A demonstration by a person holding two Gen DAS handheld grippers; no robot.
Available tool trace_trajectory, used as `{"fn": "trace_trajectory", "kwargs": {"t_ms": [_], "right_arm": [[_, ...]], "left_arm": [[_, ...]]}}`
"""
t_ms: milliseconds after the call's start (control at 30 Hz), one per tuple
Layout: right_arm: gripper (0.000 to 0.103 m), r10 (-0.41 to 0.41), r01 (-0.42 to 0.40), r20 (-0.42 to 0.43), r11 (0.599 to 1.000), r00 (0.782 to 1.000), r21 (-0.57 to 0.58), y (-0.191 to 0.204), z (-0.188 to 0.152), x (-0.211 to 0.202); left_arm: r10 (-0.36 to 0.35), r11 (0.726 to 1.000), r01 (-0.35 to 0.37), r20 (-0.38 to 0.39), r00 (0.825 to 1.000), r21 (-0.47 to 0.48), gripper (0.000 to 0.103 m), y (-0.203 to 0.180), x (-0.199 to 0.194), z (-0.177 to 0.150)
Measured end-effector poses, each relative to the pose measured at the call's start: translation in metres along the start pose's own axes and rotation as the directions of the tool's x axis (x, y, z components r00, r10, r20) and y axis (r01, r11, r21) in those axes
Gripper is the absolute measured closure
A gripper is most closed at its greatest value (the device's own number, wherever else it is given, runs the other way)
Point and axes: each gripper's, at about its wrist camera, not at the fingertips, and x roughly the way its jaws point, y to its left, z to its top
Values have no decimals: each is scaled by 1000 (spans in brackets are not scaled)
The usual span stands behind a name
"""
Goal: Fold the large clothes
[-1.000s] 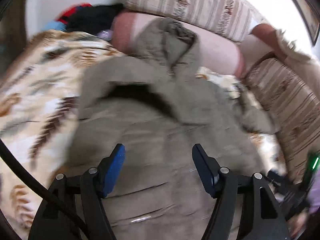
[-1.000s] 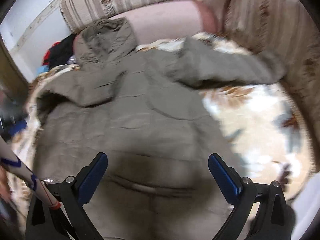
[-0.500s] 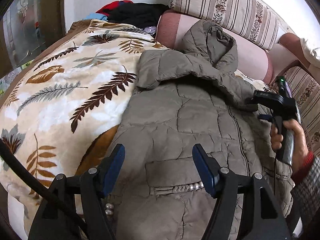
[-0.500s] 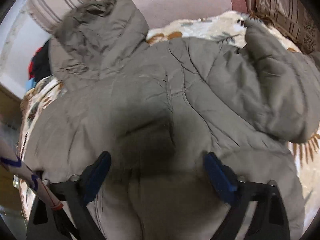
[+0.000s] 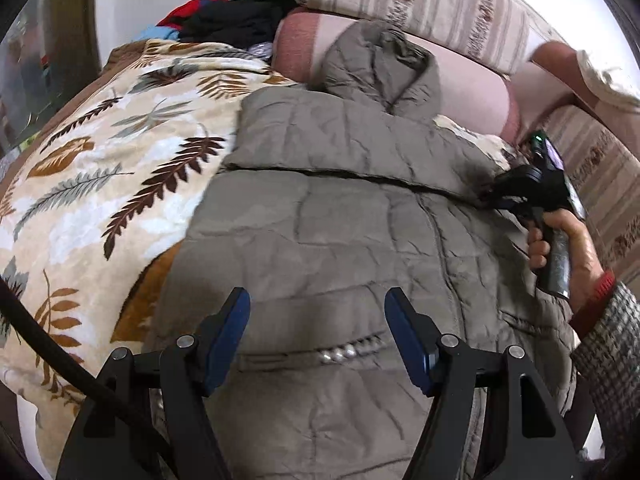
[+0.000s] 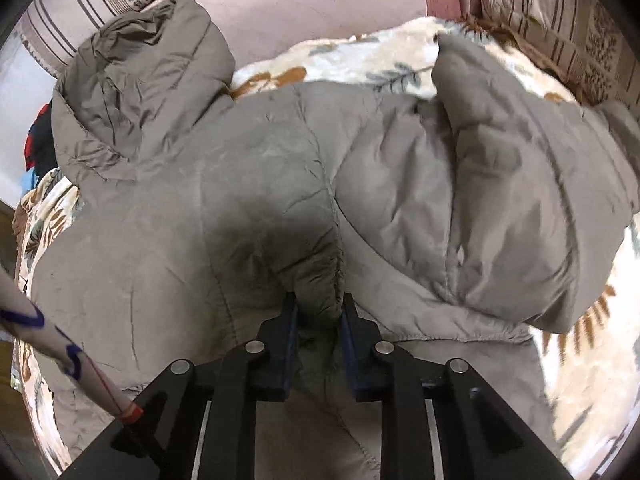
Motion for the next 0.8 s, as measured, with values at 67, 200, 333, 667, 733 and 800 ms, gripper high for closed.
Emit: {"fn": "trace_trajectory", "kwargs": {"t_ms": [67,200,333,667,733,800], "right_arm": [[72,26,-27,21,1000,999,8,-4,0,-11],[34,105,-106,124,994,987,1,-29,-9,-62],[20,78,-86,250,996,965,23,-90,-18,-115],[32,-192,72,239,898,952,435,-330,-19,-122],[34,-205,73,233,878,951,474,-354,-12,-113],[34,-205,69,230,869,951,490,-367,-2,-105]], "left_arm": [[-3,1000,3,2,1000,20,34,-9,-6,-1],[-2,998,1,14,1000,69,34,-28,-18,-2],[-20,995,19,6,1000,93,32,-45,-21,-3],[-24,985,33,-58,998,168,32,-80,-4,-16],[-13,985,25,-66,998,171,32,-83,1,-16],[0,985,13,-79,997,171,32,-86,7,-14]]}}
